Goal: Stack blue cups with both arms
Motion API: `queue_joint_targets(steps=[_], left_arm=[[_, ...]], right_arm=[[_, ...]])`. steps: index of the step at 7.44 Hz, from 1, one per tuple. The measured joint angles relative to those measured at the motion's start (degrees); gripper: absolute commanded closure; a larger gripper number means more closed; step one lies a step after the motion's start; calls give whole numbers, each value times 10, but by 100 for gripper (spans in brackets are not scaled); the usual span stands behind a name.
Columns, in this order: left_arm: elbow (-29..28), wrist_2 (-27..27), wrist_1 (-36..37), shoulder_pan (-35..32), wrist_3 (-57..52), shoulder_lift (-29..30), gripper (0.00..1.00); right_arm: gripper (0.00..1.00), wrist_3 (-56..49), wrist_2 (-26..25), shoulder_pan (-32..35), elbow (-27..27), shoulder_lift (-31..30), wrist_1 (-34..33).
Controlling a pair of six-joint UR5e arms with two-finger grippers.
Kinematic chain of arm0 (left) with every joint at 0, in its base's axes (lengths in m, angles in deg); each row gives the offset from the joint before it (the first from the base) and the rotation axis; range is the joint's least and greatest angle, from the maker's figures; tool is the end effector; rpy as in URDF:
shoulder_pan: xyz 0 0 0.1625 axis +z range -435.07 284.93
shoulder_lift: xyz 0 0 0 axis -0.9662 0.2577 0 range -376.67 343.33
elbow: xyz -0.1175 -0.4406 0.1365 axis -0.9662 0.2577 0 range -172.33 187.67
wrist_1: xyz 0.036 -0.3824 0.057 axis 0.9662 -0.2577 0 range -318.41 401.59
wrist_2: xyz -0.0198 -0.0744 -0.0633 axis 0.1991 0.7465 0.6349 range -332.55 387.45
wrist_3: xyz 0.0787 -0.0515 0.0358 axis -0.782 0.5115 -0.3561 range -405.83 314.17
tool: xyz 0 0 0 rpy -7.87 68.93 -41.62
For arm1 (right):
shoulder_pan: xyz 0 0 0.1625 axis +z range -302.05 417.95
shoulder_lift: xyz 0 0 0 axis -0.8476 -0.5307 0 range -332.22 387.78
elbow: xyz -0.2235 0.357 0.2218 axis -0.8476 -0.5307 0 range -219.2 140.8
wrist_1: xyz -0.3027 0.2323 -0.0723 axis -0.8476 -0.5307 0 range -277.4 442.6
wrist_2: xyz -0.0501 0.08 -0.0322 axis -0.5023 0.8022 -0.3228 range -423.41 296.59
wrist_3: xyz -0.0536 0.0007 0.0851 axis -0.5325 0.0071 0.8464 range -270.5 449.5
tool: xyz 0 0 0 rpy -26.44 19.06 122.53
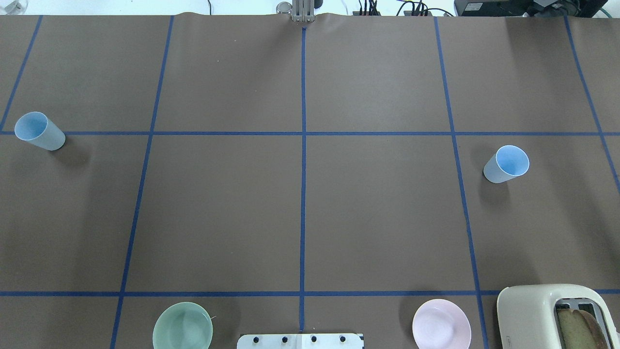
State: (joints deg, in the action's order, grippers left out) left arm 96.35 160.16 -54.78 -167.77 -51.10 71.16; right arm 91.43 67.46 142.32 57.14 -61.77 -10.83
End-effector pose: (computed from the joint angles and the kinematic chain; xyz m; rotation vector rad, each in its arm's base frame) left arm -0.0862 -0.4457 0.7293 0.0998 0.7402 0.0615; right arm 0.0211 -0.4744 0.6654 0.0090 -0.7154 -0.0827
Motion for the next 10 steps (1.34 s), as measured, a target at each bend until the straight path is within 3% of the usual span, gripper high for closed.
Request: queue_joint_targets(steps=[7,10], left_arm=[[22,-1,-3,1,4,4,1],[8,-4,-120,3,6,22,1]], right_arm=[[0,0,0,0,1,-3,1],[0,0,-1,0,2,7,1]])
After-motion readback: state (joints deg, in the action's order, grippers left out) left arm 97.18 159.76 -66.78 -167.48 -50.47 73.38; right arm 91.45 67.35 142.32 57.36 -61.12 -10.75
